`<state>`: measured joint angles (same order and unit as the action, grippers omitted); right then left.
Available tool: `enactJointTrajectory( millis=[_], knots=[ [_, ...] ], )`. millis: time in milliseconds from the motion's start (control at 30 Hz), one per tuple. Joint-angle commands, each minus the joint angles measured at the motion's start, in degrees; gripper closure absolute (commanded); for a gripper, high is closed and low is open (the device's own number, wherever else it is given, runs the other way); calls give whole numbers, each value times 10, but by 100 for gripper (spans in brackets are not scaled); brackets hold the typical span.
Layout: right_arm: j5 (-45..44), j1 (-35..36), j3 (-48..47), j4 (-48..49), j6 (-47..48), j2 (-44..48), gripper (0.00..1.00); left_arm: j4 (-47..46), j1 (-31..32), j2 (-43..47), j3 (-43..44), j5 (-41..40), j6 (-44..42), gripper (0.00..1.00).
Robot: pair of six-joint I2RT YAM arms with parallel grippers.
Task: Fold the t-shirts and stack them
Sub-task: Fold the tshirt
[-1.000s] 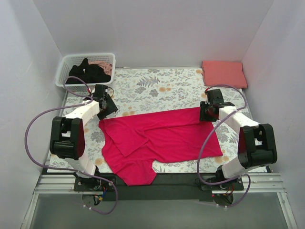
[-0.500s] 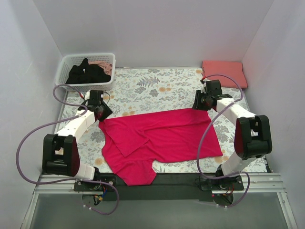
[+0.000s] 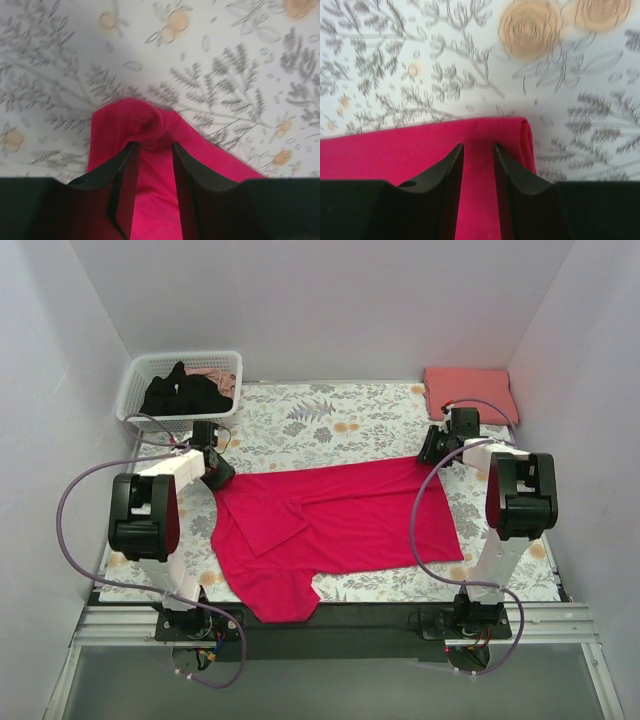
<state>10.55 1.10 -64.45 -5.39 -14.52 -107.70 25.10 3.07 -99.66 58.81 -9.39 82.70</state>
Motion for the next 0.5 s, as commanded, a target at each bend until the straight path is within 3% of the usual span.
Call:
enactJointTrajectory(
  millis=[0, 67, 333, 467],
  knots=[
    [3, -28, -34, 28, -12, -77, 62, -20, -4, -69, 46, 20, -14, 69],
    [46, -48, -75, 28, -17, -114, 61, -22, -4, -93, 72, 36, -16, 69],
    [71, -81, -194, 7, -36, -192, 60, -24, -4, -172, 166, 67, -24, 66],
    [94, -82, -220, -1, -29, -192, 56, -27, -4, -165, 177, 74, -36, 54]
  ],
)
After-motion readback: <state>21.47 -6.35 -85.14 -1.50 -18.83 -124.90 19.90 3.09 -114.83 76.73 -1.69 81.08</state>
